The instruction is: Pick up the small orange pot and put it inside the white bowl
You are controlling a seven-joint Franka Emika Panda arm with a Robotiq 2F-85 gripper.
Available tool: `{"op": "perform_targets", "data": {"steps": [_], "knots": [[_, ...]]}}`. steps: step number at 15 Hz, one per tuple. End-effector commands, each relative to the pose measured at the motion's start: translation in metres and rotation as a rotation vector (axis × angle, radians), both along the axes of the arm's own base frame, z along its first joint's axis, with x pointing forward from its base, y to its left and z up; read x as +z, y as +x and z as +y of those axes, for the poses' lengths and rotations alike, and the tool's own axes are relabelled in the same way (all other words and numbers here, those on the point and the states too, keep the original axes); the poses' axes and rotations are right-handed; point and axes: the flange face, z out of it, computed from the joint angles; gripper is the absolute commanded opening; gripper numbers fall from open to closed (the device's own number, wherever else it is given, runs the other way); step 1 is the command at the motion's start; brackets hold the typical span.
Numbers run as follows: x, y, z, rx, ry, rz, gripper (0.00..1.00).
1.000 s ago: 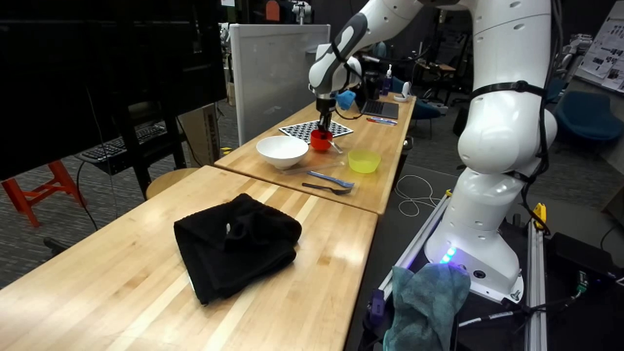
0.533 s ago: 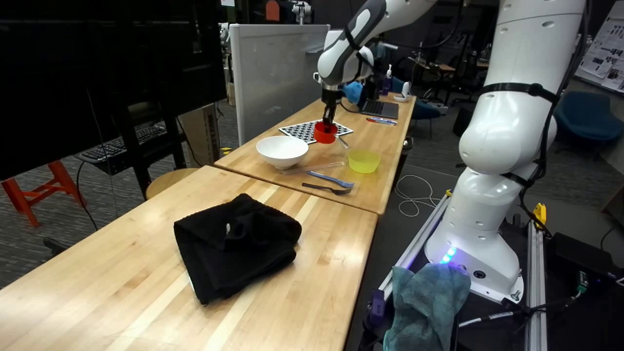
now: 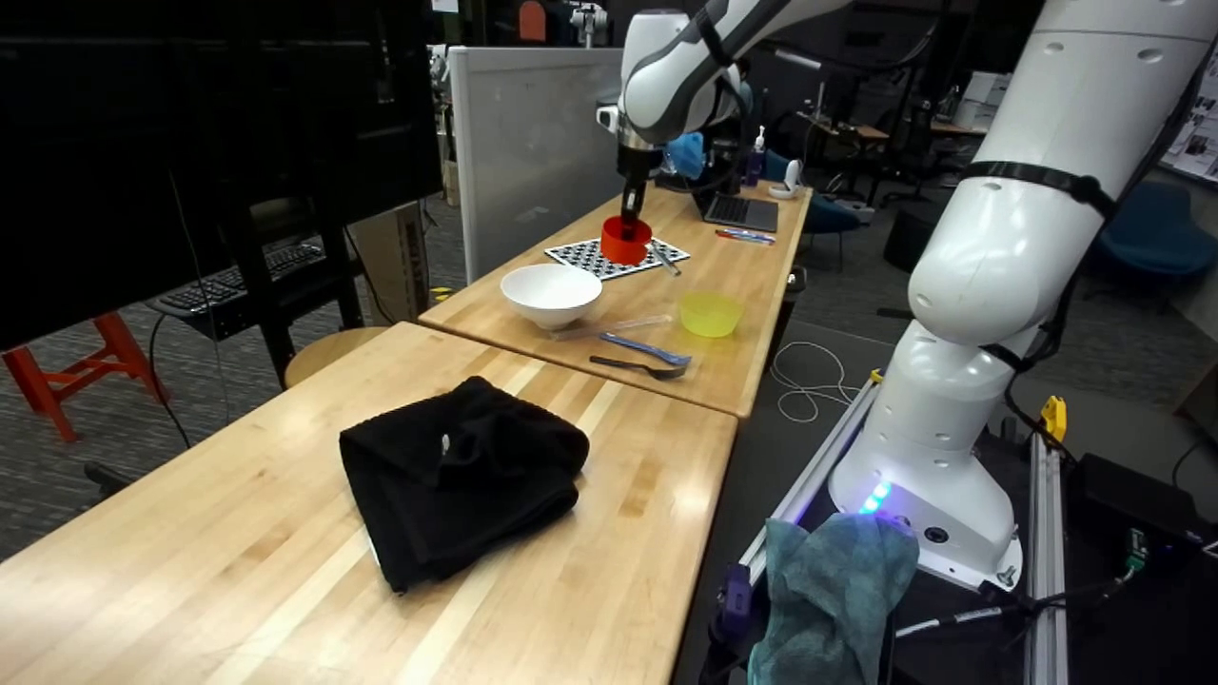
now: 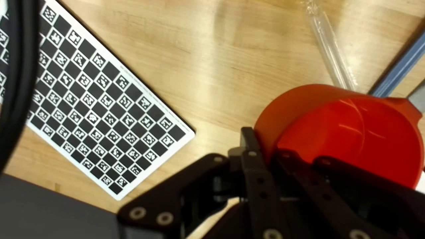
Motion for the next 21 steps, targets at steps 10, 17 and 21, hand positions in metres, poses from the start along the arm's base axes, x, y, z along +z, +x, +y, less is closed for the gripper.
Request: {"op": "perform_targets", "data": {"steps": [10, 17, 21], "knots": [[0.077, 0.038, 0.171, 0.173, -0.079, 0.084, 0.01], [0.097, 0.111, 0.198, 0.149, -0.095, 0.246, 0.01], [0.078, 0.148, 0.193, 0.069, -0.105, 0.346, 0.01]]}}
